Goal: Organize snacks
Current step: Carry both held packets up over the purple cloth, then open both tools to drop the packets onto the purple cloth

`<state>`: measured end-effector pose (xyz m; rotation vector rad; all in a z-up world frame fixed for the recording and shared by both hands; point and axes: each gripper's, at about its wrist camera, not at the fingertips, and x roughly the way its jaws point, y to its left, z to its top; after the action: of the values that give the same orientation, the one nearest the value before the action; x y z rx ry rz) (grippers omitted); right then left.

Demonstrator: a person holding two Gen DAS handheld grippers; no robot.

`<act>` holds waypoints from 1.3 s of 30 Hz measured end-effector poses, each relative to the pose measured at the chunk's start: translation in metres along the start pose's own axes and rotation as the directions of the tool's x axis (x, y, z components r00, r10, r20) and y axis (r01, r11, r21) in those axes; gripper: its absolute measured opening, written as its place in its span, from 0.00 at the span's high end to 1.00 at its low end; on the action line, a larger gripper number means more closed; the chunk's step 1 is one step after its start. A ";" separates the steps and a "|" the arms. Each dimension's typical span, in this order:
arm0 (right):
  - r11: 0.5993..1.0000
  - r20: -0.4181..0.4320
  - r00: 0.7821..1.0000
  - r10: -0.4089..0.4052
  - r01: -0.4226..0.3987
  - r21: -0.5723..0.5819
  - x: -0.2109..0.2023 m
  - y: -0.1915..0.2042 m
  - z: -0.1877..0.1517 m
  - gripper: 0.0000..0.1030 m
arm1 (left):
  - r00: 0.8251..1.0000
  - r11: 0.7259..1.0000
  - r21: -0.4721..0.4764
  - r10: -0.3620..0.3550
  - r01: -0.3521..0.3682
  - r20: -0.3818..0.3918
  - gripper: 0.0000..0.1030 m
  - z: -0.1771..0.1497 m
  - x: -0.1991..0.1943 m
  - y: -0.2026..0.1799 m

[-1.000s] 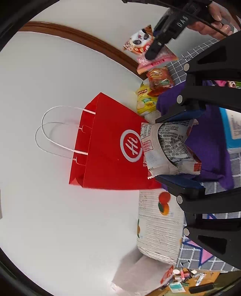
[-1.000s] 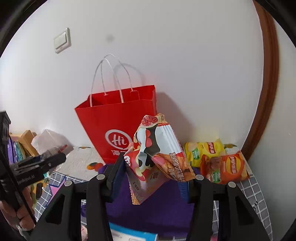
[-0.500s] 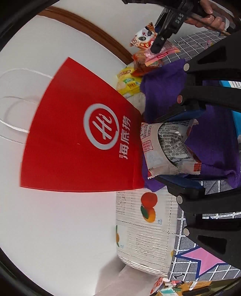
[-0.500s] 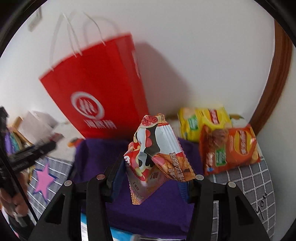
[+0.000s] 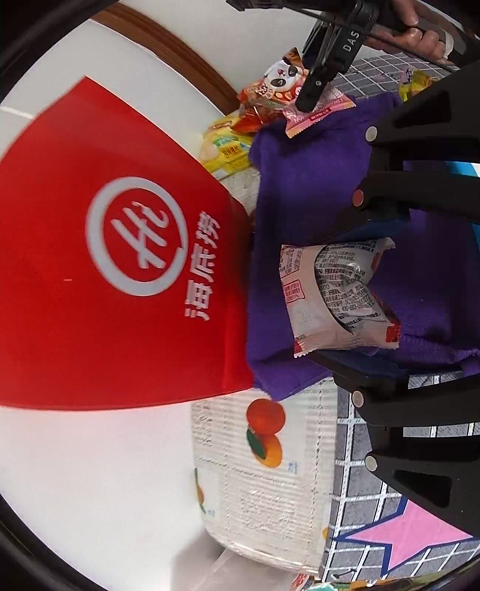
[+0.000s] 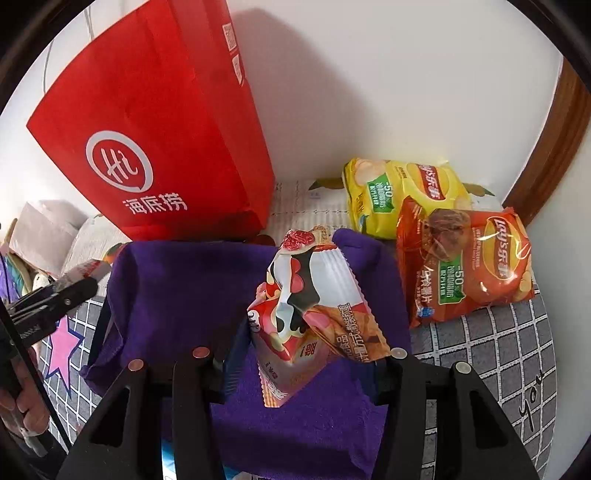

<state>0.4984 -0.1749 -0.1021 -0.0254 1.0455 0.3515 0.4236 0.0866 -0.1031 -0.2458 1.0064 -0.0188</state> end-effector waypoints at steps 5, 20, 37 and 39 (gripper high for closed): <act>1.000 -0.034 0.999 -0.007 0.007 0.010 0.015 -0.003 0.000 0.51 | 0.999 1.000 0.009 0.002 -0.001 -0.045 0.52 -0.004 0.018 -0.003; 0.999 -0.112 0.993 -0.033 0.032 -0.009 0.042 0.003 -0.008 0.51 | 0.993 1.000 -0.008 0.029 -0.030 -0.116 0.51 -0.011 0.046 -0.005; 0.999 -0.149 0.988 -0.043 0.038 -0.036 0.061 0.010 -0.011 0.49 | 0.992 1.000 -0.023 0.002 -0.005 -0.123 0.47 -0.011 0.058 -0.009; 0.999 -0.153 0.987 -0.042 0.037 -0.039 0.061 0.010 -0.011 0.42 | 0.992 1.000 -0.026 -0.003 0.000 -0.125 0.47 -0.011 0.057 -0.008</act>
<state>0.5133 -0.1507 -0.1582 -0.1068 1.1902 0.3364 0.4457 0.0698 -0.1545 -0.2714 1.1317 -0.0231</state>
